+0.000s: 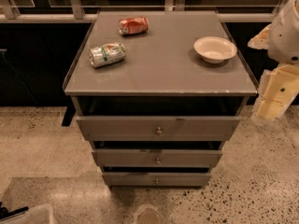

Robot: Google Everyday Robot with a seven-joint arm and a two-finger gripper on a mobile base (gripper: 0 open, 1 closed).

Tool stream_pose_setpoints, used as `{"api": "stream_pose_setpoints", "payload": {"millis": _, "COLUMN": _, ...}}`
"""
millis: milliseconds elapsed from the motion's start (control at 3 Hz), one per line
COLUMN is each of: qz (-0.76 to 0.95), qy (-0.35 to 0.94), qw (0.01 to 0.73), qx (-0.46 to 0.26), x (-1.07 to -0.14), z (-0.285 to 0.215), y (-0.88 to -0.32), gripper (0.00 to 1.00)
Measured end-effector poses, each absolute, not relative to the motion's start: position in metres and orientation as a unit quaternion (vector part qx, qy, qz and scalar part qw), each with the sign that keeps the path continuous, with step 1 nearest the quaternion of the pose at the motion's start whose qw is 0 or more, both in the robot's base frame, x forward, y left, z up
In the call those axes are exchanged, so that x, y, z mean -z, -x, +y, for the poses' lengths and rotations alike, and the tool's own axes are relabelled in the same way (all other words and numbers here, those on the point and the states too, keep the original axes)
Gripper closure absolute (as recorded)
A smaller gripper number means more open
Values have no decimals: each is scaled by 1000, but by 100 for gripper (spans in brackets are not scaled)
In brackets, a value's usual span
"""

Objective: Open bottom drawer

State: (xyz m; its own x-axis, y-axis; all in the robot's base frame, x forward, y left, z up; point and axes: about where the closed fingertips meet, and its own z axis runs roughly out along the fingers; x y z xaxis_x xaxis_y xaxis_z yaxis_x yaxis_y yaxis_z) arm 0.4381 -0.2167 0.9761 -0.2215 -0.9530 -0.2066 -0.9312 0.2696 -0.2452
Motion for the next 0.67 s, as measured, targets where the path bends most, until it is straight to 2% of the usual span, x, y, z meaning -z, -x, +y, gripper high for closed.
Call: {"api": "stream_pose_setpoints", "payload": {"millis": 667, "qz": 783, "qy": 597, "qw": 172, "qx": 40, "x": -977, "z": -219, "y": -436, "gripper": 0}}
